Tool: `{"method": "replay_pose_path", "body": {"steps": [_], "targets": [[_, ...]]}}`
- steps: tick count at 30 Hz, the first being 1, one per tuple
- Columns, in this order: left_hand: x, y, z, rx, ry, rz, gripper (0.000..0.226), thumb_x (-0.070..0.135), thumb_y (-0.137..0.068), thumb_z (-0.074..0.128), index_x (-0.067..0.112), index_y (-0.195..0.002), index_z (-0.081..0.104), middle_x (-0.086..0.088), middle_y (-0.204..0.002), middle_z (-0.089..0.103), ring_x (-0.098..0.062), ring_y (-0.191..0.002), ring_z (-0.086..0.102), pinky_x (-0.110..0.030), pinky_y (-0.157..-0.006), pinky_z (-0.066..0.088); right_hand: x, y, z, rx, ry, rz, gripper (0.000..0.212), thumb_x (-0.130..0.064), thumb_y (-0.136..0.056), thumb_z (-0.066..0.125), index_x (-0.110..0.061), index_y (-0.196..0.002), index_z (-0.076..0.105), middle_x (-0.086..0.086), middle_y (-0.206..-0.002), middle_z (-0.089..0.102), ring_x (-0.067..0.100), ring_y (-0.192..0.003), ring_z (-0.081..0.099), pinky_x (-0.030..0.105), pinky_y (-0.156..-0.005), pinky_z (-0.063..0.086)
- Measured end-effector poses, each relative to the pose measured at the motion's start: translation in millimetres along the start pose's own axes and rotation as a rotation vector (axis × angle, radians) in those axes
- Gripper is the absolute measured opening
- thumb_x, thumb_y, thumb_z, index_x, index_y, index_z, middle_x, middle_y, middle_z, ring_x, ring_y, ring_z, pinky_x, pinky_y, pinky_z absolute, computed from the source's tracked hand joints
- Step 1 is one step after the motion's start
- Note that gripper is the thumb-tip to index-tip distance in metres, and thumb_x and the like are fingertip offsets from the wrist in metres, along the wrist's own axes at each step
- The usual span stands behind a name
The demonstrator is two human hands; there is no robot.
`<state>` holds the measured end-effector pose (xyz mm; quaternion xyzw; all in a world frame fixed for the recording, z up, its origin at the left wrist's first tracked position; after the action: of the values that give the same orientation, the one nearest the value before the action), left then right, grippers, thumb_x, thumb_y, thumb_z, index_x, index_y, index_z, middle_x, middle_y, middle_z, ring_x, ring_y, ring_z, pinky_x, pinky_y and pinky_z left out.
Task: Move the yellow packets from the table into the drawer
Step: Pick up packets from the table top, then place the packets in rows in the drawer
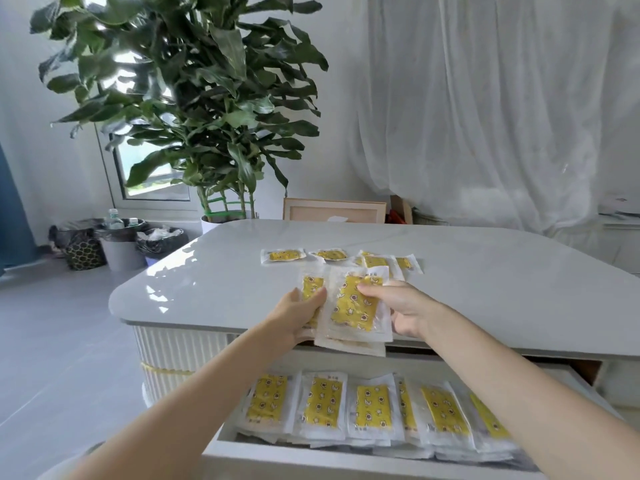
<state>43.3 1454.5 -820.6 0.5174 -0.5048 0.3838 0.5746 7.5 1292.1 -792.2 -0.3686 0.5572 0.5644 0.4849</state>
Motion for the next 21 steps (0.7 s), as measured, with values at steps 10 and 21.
{"method": "replay_pose_path", "body": {"steps": [10, 21], "targets": [[-61.2, 51.9, 33.1, -0.290, -0.401, -0.111, 0.016, 0.028, -0.096, 0.053, 0.017, -0.092, 0.064, 0.008, -0.072, 0.065, -0.003, -0.052, 0.061, -0.022, -0.066, 0.056, 71.0, 47.7, -63.7, -0.016, 0.198, 0.131, 0.016, -0.010, -0.090, 0.063, -0.002, -0.103, 0.065, 0.016, -0.105, 0.071, 0.029, -0.096, 0.068, 0.041, -0.086, 0.055], [-110.4, 4.5, -32.5, -0.061, -0.671, -0.313, 0.027, 0.024, -0.096, 0.050, 0.008, -0.118, 0.056, -0.009, -0.107, 0.068, -0.019, -0.080, 0.062, -0.027, -0.067, 0.053, 125.1, 24.1, -102.4, 0.117, 0.240, 0.318, 0.006, -0.002, -0.092, 0.058, 0.002, -0.093, 0.062, 0.013, -0.065, 0.070, 0.020, -0.047, 0.068, 0.027, -0.040, 0.053]]}}
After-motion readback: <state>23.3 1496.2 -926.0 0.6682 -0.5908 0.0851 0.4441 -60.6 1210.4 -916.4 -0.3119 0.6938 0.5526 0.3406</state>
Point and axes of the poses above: each hand's wrist, its own y-axis away from the middle knuckle, its own z-axis out of the palm, x = y × z, the point moved 9 cm from there along -y, towards the middle knuckle
